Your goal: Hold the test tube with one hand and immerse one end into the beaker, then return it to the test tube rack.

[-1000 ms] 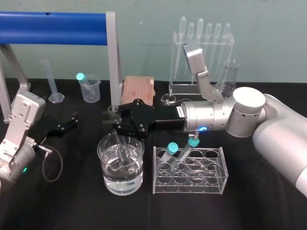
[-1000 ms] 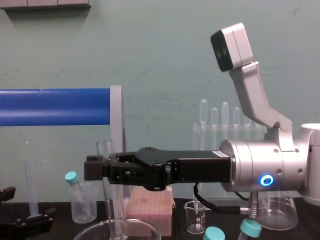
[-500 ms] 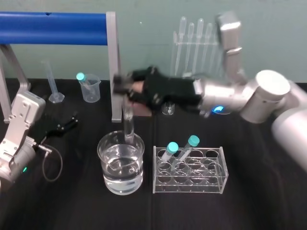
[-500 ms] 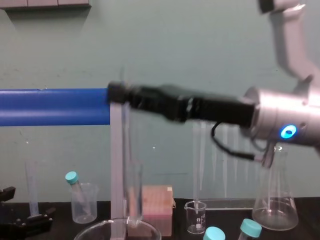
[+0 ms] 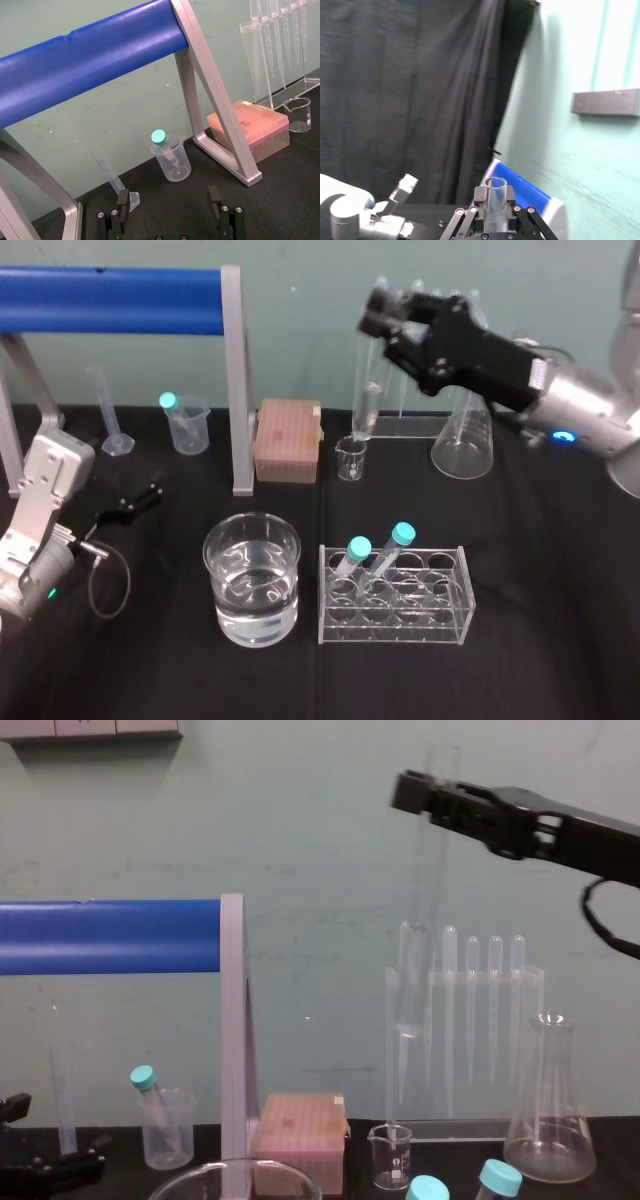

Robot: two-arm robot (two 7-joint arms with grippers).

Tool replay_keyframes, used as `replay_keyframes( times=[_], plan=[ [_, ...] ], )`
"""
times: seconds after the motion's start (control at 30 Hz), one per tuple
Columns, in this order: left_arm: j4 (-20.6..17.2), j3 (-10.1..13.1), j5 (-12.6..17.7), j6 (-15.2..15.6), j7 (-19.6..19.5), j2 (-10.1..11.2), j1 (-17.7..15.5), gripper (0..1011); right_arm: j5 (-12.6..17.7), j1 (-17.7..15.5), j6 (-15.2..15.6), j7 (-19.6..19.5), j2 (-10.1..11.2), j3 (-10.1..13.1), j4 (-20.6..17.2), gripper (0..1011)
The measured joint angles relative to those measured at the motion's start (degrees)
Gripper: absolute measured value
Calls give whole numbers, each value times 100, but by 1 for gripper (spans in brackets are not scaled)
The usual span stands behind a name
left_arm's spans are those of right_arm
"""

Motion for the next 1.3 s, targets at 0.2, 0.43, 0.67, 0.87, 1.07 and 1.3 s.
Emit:
replay_keyframes(
  times=[0.2,0.43,0.67,0.87,1.07,1.3],
  plan=[
    [0,0,0,0,0,0,0,1000,-28,-579,340,-582,414,255,-557,242],
    [0,0,0,0,0,0,0,1000,-29,-1422,637,-1263,920,620,-1335,242],
    [0,0,0,0,0,0,0,1000,-48,-2071,791,-1705,1280,997,-1857,242],
    [0,0,0,0,0,0,0,1000,-51,-2280,929,-1758,1335,1086,-1935,242],
    [0,0,0,0,0,0,0,1000,-69,-2346,1038,-1726,1349,1101,-1950,242],
    [0,0,0,0,0,0,0,1000,-131,-2271,1160,-1553,1310,1001,-1858,242]
  ],
)
